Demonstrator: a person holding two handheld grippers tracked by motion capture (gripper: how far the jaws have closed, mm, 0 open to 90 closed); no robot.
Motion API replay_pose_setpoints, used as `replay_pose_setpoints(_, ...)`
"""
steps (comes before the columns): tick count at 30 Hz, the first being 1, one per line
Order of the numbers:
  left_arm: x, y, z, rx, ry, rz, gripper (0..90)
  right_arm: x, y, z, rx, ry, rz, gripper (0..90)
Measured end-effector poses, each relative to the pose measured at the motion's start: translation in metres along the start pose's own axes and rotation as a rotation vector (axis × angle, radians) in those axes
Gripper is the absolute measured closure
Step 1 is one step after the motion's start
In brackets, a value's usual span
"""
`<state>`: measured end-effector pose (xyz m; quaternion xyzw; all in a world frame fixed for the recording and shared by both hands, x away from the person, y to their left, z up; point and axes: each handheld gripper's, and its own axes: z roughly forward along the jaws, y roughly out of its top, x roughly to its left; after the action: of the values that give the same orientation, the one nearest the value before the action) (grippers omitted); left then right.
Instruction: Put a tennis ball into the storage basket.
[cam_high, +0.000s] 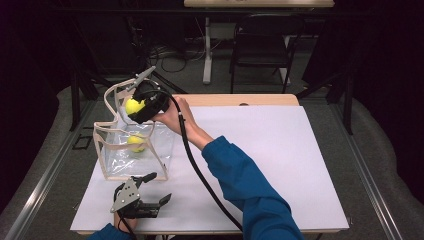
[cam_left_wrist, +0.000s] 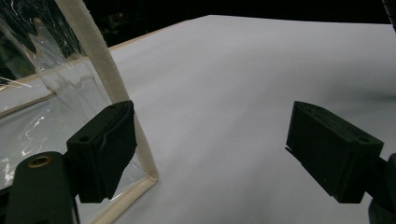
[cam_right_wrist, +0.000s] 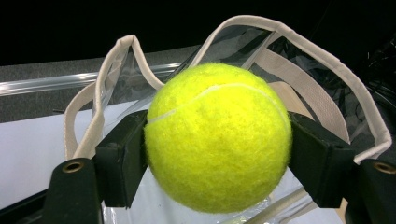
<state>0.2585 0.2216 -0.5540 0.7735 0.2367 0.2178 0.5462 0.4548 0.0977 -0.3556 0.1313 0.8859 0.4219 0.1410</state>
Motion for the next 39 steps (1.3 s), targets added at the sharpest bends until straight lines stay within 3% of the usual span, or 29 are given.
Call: replay_pose_setpoints(39, -0.001, 0.000, -0.001, -0.003, -0.003, 0.000, 15.8, 0.004, 0.005, 0.016, 0.086, 0.007, -0.020, 26.1)
